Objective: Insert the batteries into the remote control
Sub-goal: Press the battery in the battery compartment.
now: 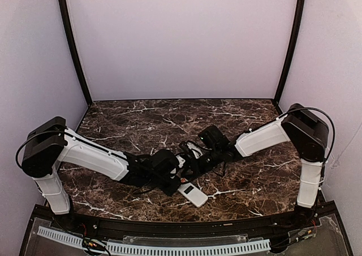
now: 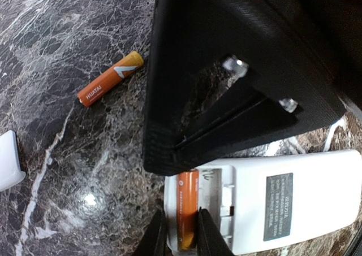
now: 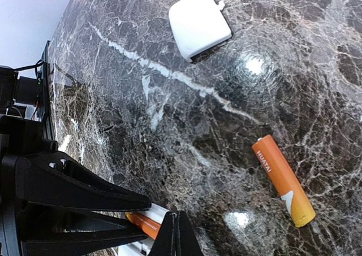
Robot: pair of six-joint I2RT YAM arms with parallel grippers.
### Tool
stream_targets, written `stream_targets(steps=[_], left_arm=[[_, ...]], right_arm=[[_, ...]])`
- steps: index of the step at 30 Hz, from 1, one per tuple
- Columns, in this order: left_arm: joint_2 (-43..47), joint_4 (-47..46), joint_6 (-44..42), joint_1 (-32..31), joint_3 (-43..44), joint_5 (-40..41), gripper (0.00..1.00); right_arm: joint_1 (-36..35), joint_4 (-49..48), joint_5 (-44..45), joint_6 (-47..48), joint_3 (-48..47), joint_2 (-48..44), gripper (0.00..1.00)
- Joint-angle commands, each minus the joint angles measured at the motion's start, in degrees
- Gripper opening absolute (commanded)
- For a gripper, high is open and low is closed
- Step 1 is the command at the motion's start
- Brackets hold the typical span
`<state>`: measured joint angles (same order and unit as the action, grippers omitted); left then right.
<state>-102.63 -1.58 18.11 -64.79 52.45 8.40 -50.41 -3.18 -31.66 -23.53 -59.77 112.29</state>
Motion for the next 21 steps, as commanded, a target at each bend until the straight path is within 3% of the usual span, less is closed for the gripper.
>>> stream_targets(steps=[1,11,18,21], left_arm=[[-2.60,3.58,-2.44,-0.16,-1.47,-0.21,0.15],[-2.67,4.14,-3.16,-0.29,-1.07,-0.55,0.13],[-1.83,5.53,-3.48,-0.38,0.39,-0.41,0.21],[-0.82,5.94,-3.60,-0.33,1.09,-0.55,0.29]], right_arm=[[-4.86,6.22,2.08,1.49,0.84,0.74,0.00],[0.61,5.85,-2.65,0.22,2.40,-5.86,0.08],[1.78,4.25,-5.53,-0.98,5.59,-7.17,0.17],[2.57,3.71,-6.08,-1.40,7.70,-8.27,0.19]])
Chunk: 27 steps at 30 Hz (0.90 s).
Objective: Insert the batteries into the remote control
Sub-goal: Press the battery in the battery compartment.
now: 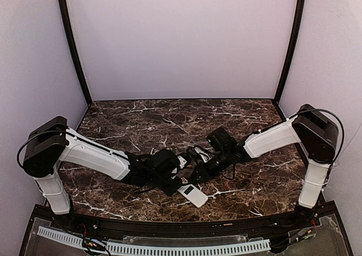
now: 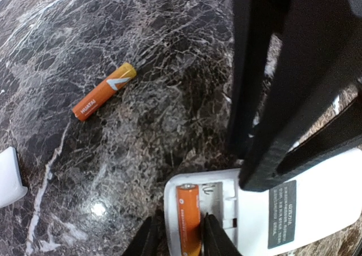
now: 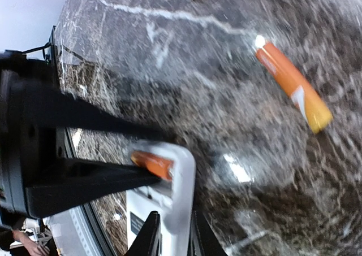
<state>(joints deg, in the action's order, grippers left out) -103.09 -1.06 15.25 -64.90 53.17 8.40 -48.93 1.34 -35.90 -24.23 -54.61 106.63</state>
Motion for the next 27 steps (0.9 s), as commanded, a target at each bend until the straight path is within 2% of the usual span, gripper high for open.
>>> stream_targets(steps=[1,4,16,20,24,27], left_arm=[[0.13,5.57,-0.79,-0.22,0.54,-0.64,0.31],[0.97,6.37,-0.91,-0.22,1.65,-0.71,0.36],[6.00,5.29,0.48,0.82,2.63,-4.48,0.51],[7.58,4.15,2.28,3.46,2.20,-9.55,0.53],[9.18,1.59,5.63,8.95,0.07,-19.57,0.54],[10.16,-3.12,8.10,11.67,-2.95,-24.07,0.54]], right_arm=[[1.30,-0.90,-1.81,-0.74,3.24,-3.05,0.19],[1.99,-1.07,-1.52,-0.74,5.52,-4.92,0.20],[3.57,-0.84,2.75,3.01,11.54,-13.15,0.41],[3.48,-0.52,2.90,5.48,12.39,-15.64,0.54],[2.36,0.30,3.91,8.34,12.58,-17.25,0.63],[-0.60,2.82,6.69,11.57,11.04,-17.06,0.65]])
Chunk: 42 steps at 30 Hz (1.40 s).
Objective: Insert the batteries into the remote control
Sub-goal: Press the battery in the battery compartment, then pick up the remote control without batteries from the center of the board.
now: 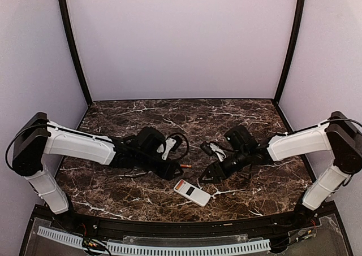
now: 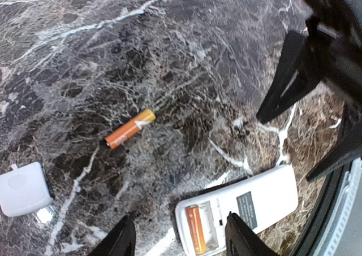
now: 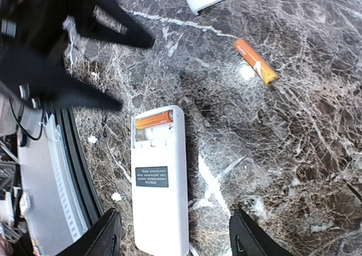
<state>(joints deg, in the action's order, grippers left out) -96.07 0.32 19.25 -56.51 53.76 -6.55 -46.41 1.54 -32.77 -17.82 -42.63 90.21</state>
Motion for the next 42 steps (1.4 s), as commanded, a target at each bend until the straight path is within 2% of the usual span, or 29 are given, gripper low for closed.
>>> stream_targets(steps=[1,7,13,17,20,28,36,42], left_arm=[[3.16,-5.00,4.47,4.13,-4.35,-10.62,0.54],[2.99,-6.61,6.32,5.57,-6.15,-11.63,0.54],[3.11,-6.15,6.63,5.69,-6.60,-9.84,0.54],[3.61,-6.10,6.92,5.94,-7.09,-9.14,0.55],[3.74,-6.56,7.15,6.27,-7.41,-9.41,0.55],[3.85,-8.00,8.10,6.95,-8.12,-11.39,0.55],[4.42,-7.31,8.69,7.03,-8.07,-11.13,0.55],[5.11,-7.48,9.34,7.11,-8.36,-11.95,0.55]], right_arm=[[-4.12,3.69,4.91,6.42,-1.75,-0.26,0.65],[-11.04,12.16,13.87,11.27,-9.04,4.25,0.67],[-15.45,18.47,20.41,12.91,-14.35,8.54,0.90],[-17.59,23.12,25.56,13.68,-17.57,11.36,0.92],[-19.00,25.25,28.55,13.72,-18.83,13.03,0.89],[-20.20,23.45,28.32,14.58,-16.99,14.14,0.76],[-21.48,25.17,32.54,16.88,-17.74,17.52,0.73],[-21.86,23.48,33.72,17.56,-16.36,16.69,0.58]])
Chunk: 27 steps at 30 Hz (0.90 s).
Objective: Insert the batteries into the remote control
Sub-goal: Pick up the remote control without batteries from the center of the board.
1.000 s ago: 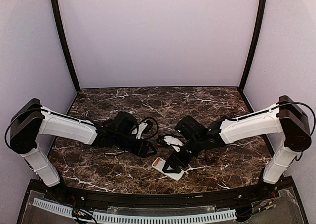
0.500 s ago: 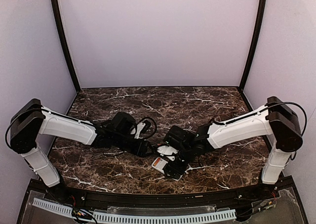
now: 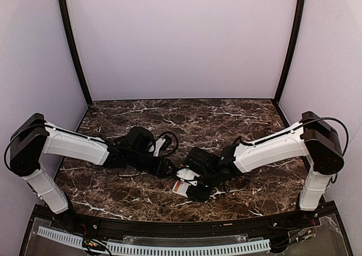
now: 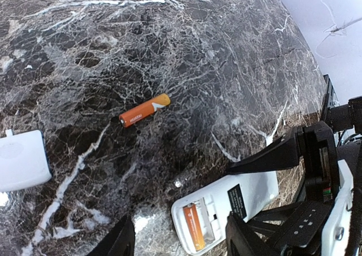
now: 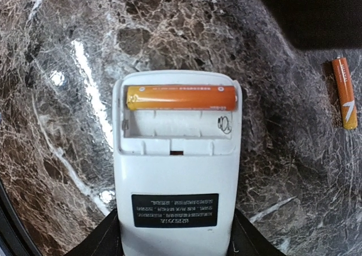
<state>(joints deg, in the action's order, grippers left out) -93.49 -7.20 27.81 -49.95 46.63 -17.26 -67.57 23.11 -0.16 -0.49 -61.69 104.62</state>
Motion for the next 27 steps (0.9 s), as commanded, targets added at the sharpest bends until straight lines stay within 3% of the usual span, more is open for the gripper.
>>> stream_targets(steps=[1,6,11,18,27], left_arm=[[2.66,0.06,0.85,0.62,-1.31,-1.45,0.55],[3.66,0.02,1.49,0.93,-1.65,-2.85,0.56],[4.29,-1.12,2.74,1.69,-2.28,-6.68,0.57],[3.87,-2.26,4.37,2.38,-1.34,-14.48,0.60],[0.50,-3.14,8.80,2.41,2.16,-17.55,0.67]], right_arm=[[-0.72,1.22,1.66,0.23,3.12,1.78,0.56],[-0.69,-0.78,3.61,2.44,3.87,0.03,0.42],[-0.76,-3.77,8.01,3.92,5.18,-3.06,0.37],[-1.46,-8.03,13.98,7.21,7.48,-8.79,0.33],[-3.03,-10.88,15.87,9.14,9.19,-13.20,0.27]])
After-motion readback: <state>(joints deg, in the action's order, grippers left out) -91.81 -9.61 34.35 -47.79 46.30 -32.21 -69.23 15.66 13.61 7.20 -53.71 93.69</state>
